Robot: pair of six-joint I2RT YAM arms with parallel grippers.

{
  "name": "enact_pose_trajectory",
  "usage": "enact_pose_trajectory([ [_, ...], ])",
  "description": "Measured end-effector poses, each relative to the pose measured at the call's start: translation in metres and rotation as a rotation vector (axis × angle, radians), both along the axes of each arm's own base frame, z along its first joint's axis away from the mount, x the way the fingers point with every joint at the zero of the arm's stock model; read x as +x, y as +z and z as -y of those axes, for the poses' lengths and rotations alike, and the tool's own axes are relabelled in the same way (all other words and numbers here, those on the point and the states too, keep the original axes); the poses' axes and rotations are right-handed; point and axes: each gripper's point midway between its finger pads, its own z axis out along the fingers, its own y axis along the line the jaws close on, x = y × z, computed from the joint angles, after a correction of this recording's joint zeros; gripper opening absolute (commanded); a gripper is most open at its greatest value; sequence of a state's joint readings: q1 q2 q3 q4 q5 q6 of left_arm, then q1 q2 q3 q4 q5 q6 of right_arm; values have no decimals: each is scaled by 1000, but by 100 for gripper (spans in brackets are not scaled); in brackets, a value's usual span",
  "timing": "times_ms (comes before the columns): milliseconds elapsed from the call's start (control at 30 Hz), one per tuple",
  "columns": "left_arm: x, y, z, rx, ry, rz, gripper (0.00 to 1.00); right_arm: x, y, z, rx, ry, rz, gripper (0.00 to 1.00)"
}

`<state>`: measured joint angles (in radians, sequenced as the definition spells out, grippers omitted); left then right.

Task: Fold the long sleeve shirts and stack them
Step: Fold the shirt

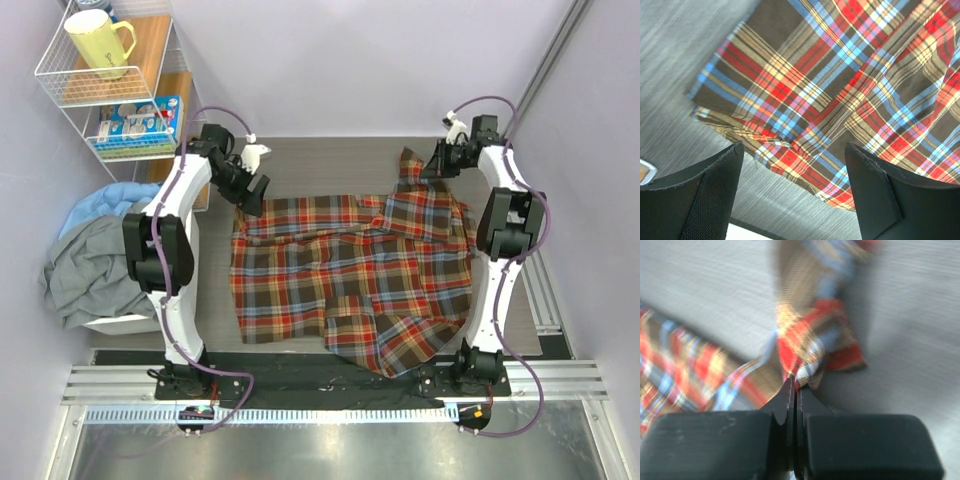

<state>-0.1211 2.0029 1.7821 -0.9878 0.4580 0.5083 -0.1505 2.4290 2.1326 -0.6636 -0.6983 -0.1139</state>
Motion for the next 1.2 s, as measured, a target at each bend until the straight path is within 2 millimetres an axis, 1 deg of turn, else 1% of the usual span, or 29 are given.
enact_pose_trajectory([
  [100, 3, 9, -1, -22, 13, 24, 82, -30, 28, -23, -20, 66, 21, 1],
  [133, 4, 13, 0, -31, 12, 38, 82, -43, 40, -36, -36, 107, 44, 1],
  [200, 0, 19, 3, -49, 6, 59, 82, -77, 64, -71, -69, 210, 87, 1],
  [233, -4, 21, 4, -57, 2, 63, 82, -95, 74, -93, -89, 275, 118, 1],
  [267, -7, 23, 4, -64, -1, 65, 82, -112, 80, -111, -105, 333, 144, 3],
  [300, -12, 24, 6, -74, -6, 72, 83, -138, 83, -138, -130, 419, 170, 9],
  [333, -16, 25, 6, -78, -9, 74, 84, -162, 81, -157, -150, 490, 180, 31],
  [367, -21, 26, 7, -86, -12, 72, 85, -187, 74, -177, -163, 567, 183, 41],
  [400, -27, 26, 7, -93, -18, 72, 85, -213, 64, -193, -175, 639, 165, 51],
  [433, -31, 26, 8, -97, -22, 70, 85, -231, 52, -200, -186, 684, 139, 73],
  [467, -36, 25, 8, -102, -27, 67, 86, -254, 36, -205, -199, 740, 101, 77],
  [500, -40, 24, 8, -108, -32, 63, 86, -270, 22, -204, -210, 767, 52, 78],
  [533, -43, 23, 9, -112, -41, 62, 86, -281, 11, -199, -225, 780, 12, 78],
  [600, -51, 19, 10, -120, -61, 58, 86, -290, 0, -186, -251, 772, -44, 78],
  [633, -55, 16, 11, -124, -75, 54, 84, -288, 0, -180, -255, 756, -53, 77],
  [667, -58, 14, 11, -129, -84, 49, 83, -285, 2, -177, -253, 741, -52, 75],
  [700, -62, 10, 12, -136, -96, 40, 82, -279, 5, -172, -248, 719, -48, 72],
  [800, -68, 6, 20, -147, -152, 40, 79, -258, 20, -162, -227, 649, -21, 63],
  [867, -71, 5, 34, -148, -219, 62, 78, -244, 29, -156, -207, 606, -10, 60],
  [933, -78, 1, 57, -147, -320, 93, 77, -229, 35, -149, -177, 560, -11, 57],
  [1000, -88, -4, 79, -145, -424, 119, 77, -218, 33, -140, -161, 523, -25, 55],
  [1033, -95, -6, 95, -143, -503, 142, 78, -212, 29, -133, -152, 502, -42, 55],
  [1133, -106, -9, 125, -153, -666, 197, 80, -210, 17, -119, -139, 466, -100, 53],
  [1200, -106, -13, 141, -160, -752, 229, 81, -212, 11, -112, -133, 448, -137, 51],
])
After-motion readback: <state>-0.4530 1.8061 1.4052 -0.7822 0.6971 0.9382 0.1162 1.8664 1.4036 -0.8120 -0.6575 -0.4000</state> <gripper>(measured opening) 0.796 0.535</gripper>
